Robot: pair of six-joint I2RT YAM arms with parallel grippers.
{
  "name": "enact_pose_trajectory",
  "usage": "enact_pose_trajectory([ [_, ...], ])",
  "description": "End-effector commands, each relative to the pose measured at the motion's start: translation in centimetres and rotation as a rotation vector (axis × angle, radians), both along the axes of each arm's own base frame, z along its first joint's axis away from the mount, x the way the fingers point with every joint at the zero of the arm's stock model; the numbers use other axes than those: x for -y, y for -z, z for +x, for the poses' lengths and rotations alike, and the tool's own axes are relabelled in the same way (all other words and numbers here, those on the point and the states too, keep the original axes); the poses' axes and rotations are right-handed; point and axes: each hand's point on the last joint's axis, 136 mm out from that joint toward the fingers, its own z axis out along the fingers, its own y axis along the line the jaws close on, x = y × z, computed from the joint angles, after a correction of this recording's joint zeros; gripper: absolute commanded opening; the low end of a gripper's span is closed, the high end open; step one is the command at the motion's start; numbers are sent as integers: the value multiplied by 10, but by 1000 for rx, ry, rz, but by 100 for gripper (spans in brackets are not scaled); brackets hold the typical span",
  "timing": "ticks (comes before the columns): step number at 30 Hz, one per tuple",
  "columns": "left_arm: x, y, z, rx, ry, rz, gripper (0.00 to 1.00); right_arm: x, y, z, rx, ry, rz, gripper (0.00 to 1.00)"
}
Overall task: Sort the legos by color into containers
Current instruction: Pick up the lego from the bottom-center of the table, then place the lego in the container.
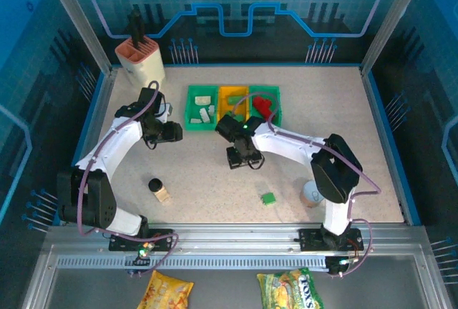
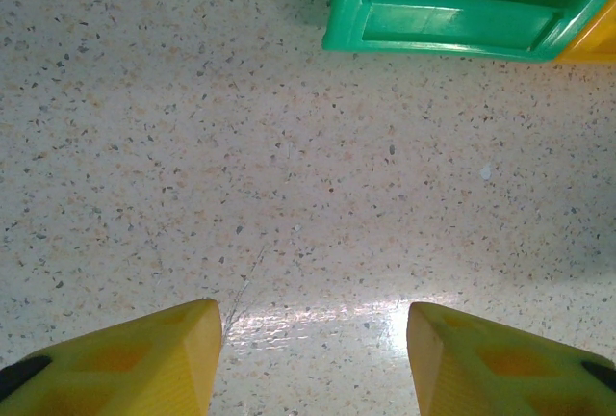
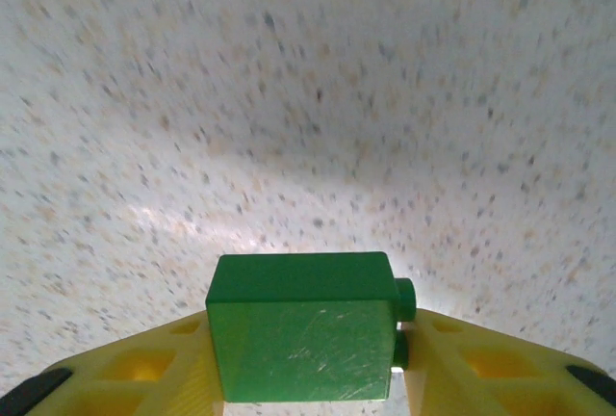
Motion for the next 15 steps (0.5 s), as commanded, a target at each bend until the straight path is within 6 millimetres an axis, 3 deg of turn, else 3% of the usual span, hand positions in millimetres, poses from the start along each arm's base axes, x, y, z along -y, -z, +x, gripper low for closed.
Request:
enact_pose_trajectory([
  [1, 1, -4, 1, 11, 16, -22, 54, 3, -12, 23, 26, -7, -26, 49],
  [7, 2, -4, 1, 14, 15, -27, 54, -1, -36, 69, 111, 11, -14, 49],
  [15, 2, -4, 0, 12, 17, -32, 54, -3, -49, 124, 180, 72, 41, 49],
])
